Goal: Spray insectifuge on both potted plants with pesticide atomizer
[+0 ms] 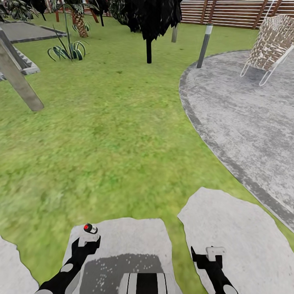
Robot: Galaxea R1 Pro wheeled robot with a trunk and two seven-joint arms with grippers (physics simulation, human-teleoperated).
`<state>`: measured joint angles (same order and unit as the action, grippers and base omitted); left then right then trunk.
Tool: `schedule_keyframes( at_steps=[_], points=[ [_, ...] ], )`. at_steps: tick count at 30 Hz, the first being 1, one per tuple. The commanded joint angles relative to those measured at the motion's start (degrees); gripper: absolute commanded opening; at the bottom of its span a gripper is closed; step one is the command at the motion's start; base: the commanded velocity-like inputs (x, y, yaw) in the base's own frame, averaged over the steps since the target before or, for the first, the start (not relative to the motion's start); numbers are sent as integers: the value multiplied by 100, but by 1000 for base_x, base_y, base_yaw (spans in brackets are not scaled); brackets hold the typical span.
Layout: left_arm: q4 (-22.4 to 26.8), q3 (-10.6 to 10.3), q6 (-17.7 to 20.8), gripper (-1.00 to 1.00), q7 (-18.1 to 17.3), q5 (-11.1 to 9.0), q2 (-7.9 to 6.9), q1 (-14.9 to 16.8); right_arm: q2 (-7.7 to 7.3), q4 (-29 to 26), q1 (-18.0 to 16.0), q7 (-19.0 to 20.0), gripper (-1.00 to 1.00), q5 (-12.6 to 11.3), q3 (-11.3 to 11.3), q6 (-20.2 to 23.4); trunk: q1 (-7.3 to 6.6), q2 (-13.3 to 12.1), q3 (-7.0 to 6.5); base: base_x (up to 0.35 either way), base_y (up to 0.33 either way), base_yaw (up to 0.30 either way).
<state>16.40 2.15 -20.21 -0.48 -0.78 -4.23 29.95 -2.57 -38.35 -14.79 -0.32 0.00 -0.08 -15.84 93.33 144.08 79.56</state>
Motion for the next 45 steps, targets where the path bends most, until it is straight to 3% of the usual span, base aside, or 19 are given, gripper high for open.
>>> schedule_keyframes(
  at_steps=[1, 45],
  points=[
    [-5, 13, -18, 100, -5, -8, 1, 3, 0, 3, -3, -3, 100, 0, 1, -17, -1, 1, 3, 13, 0, 0],
    [-5, 21, -18, 100, 6, -18, 21, 3, -2, 3, -2, -3, 100, 0, -1, -23, -1, 1, 3, 49, 7, 37]
  ],
)
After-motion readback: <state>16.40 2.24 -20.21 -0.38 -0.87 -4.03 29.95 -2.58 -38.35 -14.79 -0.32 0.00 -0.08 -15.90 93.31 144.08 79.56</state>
